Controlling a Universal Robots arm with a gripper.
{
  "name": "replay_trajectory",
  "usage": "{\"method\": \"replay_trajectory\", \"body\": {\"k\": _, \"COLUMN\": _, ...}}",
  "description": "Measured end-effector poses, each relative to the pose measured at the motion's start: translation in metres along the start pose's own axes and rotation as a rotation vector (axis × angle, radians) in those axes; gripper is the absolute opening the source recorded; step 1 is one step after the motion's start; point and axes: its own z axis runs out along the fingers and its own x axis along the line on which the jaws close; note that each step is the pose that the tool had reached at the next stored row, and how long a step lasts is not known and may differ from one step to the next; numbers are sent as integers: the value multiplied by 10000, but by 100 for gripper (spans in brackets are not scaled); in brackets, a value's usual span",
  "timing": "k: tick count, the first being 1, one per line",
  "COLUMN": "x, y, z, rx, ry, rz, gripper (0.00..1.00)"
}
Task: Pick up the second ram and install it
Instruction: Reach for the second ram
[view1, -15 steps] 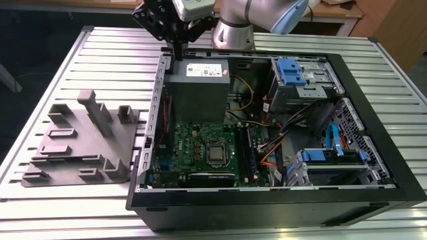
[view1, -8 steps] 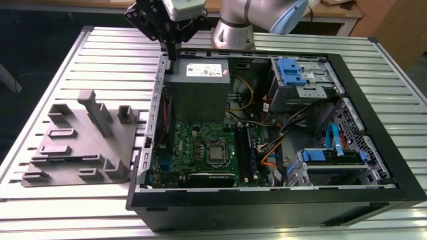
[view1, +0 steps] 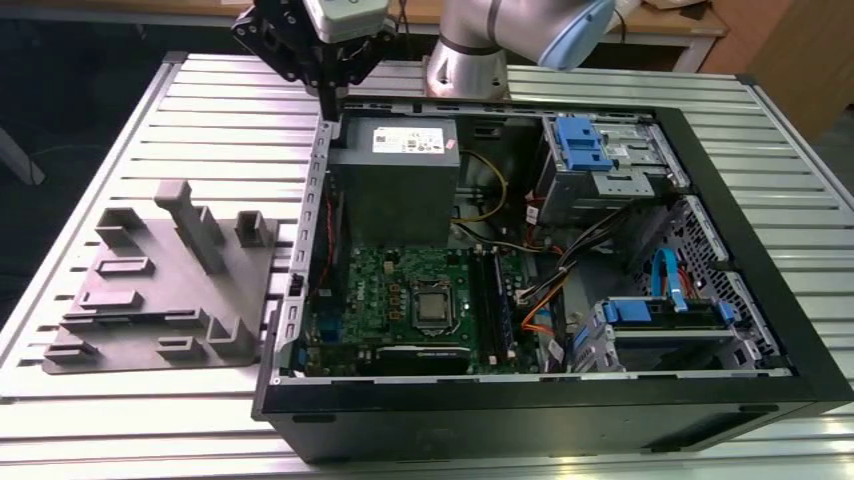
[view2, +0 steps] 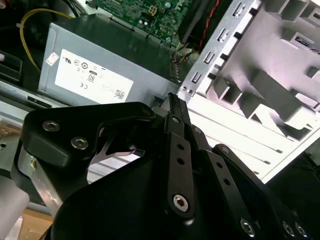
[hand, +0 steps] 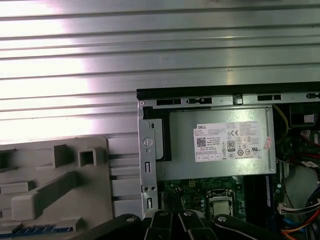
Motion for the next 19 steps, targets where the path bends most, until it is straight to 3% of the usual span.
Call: {"method": "replay_trajectory", "body": {"k": 19, "x": 293, "y": -23, "z": 7, "rx": 0, "ry": 0, "rz": 1, "gripper": 7}}
